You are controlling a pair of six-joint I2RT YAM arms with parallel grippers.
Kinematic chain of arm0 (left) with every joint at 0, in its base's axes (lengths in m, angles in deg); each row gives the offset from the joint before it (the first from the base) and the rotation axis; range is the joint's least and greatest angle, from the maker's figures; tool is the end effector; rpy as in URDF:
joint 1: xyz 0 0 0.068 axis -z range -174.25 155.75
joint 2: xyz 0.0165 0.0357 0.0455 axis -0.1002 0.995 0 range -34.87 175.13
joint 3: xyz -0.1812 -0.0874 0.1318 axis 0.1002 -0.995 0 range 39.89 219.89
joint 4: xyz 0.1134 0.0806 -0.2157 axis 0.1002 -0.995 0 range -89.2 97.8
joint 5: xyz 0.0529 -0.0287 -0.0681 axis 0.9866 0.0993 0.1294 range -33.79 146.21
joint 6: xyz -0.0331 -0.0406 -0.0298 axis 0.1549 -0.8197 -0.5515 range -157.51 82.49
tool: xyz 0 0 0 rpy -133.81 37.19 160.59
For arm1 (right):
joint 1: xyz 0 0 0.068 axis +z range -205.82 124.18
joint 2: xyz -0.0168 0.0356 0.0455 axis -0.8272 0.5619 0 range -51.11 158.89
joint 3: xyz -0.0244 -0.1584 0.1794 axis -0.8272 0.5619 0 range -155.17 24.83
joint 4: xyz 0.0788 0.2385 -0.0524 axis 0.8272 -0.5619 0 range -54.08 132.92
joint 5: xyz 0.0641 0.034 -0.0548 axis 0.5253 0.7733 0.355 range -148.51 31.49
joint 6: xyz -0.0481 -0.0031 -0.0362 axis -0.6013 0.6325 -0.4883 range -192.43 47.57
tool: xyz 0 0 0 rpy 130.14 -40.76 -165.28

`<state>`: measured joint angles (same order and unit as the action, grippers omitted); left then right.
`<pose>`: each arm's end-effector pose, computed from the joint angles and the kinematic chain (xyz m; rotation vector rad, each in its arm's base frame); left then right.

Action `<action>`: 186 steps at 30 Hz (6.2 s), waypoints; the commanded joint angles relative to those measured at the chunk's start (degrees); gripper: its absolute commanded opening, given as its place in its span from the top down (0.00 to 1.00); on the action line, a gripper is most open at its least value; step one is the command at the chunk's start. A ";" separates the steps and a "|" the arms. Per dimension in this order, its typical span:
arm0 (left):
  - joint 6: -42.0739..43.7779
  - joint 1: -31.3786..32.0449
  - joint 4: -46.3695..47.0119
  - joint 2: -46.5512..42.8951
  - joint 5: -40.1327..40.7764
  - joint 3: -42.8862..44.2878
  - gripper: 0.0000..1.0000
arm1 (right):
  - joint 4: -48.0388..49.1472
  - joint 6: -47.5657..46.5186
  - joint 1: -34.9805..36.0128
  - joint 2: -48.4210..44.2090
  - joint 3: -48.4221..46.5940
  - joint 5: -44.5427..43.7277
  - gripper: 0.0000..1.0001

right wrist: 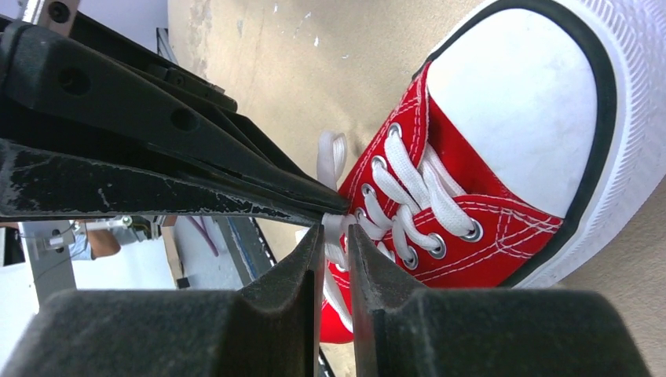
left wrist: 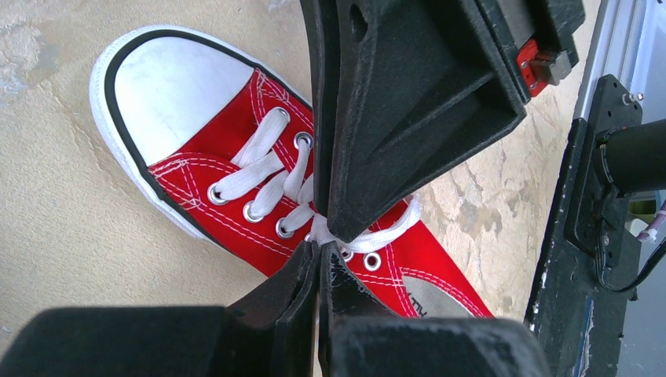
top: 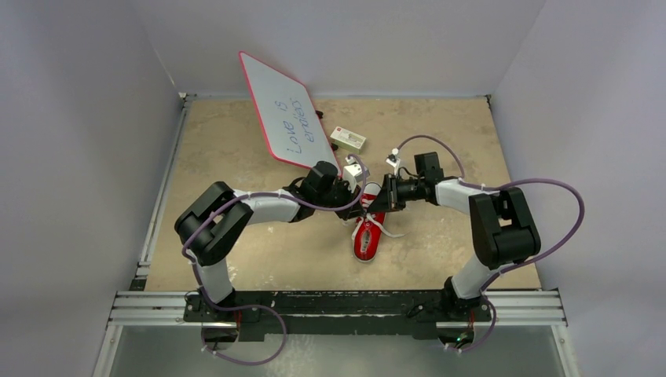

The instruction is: Tie the shoes

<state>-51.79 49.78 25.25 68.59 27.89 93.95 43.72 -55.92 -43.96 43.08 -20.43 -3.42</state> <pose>0.2523 -0.2733 0.1346 0.8794 2.0874 -1.1006 0.2920 0.0987 0.1279 -0.3673 2.3303 1.3866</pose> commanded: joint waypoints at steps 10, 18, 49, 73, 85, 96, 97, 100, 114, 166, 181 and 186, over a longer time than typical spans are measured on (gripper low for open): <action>0.81 0.37 2.48 -1.69 -1.01 1.39 1.00 | 3.46 1.68 0.59 0.63 0.32 3.79 0.94; 2.68 0.36 0.28 -0.94 1.02 1.77 1.00 | 5.41 5.68 0.59 -3.66 1.63 4.97 1.00; 1.80 0.32 2.43 -1.07 0.36 2.06 1.00 | 6.71 5.73 -0.52 -0.12 4.33 4.99 0.78; -1.49 0.23 5.93 1.21 -2.65 2.49 1.00 | 27.88 23.31 0.75 -2.68 9.53 5.30 0.78; -5.34 0.20 12.43 1.86 -3.35 0.96 1.00 | 36.71 31.40 1.64 -2.60 11.52 5.27 0.79; -14.50 0.09 28.80 5.09 -7.45 -3.13 1.00 | 24.02 23.34 2.77 -1.15 7.08 5.04 0.73; -14.51 0.11 29.12 4.96 -7.49 -3.64 1.00 | 22.06 22.18 2.81 -1.79 6.44 4.58 0.71; -14.20 0.09 29.94 4.36 -7.82 -5.15 1.00 | 17.68 18.76 2.78 -3.54 3.63 2.85 0.65; -11.74 0.15 26.50 3.00 -6.61 -7.09 1.00 | -16.60 3.65 1.65 -11.90 -6.62 -9.95 0.60; -16.65 0.25 31.06 6.29 -7.89 -5.90 1.00 | -10.35 -3.23 2.30 0.06 -5.46 -6.71 0.77; -17.68 1.62 32.44 6.04 -8.87 -6.28 1.00 | -3.34 -3.73 2.32 1.07 -3.81 -5.22 0.67; -17.97 2.62 32.73 6.27 -8.43 -6.14 1.00 | 2.81 -3.73 2.39 -0.85 -1.13 -3.25 0.81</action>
<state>-67.55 49.15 51.44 75.10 24.11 86.89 35.11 -59.03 -42.30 43.87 -23.01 -8.47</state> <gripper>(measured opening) 0.010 0.241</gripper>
